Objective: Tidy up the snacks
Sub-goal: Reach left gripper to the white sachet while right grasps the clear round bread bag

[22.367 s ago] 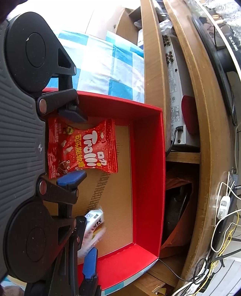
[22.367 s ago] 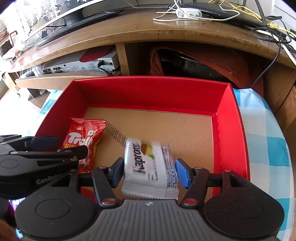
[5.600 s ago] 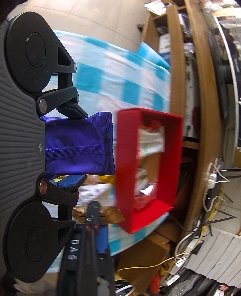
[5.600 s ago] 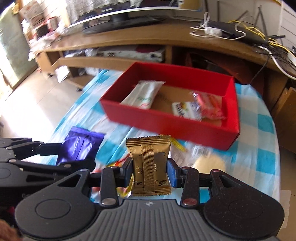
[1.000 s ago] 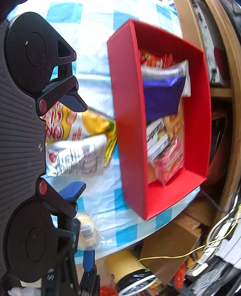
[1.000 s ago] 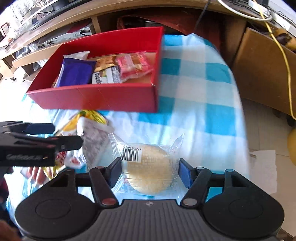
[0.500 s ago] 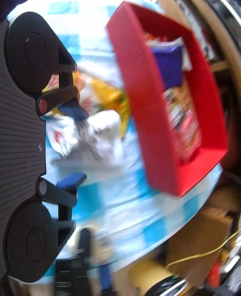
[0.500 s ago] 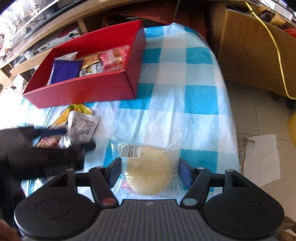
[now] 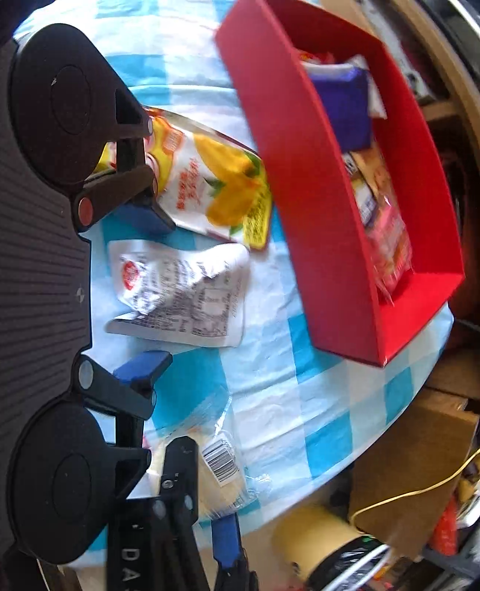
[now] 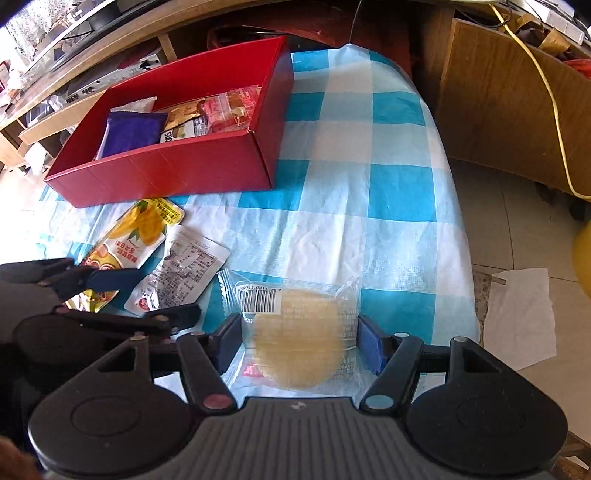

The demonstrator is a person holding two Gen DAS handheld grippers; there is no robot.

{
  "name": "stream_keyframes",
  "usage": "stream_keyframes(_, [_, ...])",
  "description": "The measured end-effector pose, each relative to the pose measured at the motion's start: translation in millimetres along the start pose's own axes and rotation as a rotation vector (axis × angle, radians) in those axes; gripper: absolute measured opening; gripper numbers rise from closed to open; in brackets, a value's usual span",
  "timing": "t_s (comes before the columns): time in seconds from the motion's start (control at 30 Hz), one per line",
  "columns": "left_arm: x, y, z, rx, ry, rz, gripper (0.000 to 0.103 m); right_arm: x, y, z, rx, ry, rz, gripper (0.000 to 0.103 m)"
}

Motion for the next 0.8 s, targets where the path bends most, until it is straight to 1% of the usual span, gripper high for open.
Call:
stream_keyframes(0.07, [0,1,1,-0.002,0.001,-0.005,0.076,1,-3,-3,-0.010,-0.014,0.007,0.080])
stream_keyframes(0.13, [5,3,3,0.008,-0.004,-0.016,0.069,2,-7,-2,-0.009,-0.010,0.013,0.083])
stream_keyframes(0.17, [7,5,4,0.012,-0.005,-0.019,0.064,2,-9,0,-0.003,-0.003,0.013,0.083])
stream_keyframes(0.2, [9,6,6,0.012,-0.003,-0.015,0.064,2,-9,3,0.002,0.005,0.010,0.083])
stream_keyframes(0.33, [21,12,11,0.018,-0.002,-0.012,0.063,5,-5,12,0.012,0.055,-0.011,0.077])
stream_keyframes(0.47, [40,21,15,0.026,-0.028,0.012,0.063,13,-2,24,0.021,0.098,-0.014,0.076])
stream_keyframes(0.57, [59,29,21,0.052,-0.035,0.017,0.064,23,-2,35,0.032,0.138,-0.010,0.076])
stream_keyframes(0.63, [65,30,21,0.059,-0.036,0.015,0.065,26,-4,39,0.040,0.150,-0.005,0.079])
stream_keyframes(0.73, [64,29,16,0.058,-0.049,0.003,0.073,24,-7,41,0.050,0.143,-0.003,0.082])
stream_keyframes(0.8, [63,27,13,0.067,-0.066,0.003,0.086,23,-11,41,0.046,0.137,-0.002,0.083])
Point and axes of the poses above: each gripper's, at about its wrist camera, not at the fingertips, and y roughly against the way its jaws point, z to its left, x to its underside, the point moved 1 cm from there along -y, roughly the way its jaws point, and after that the axes turned 4 degrees about z, right-handed, at the moved point
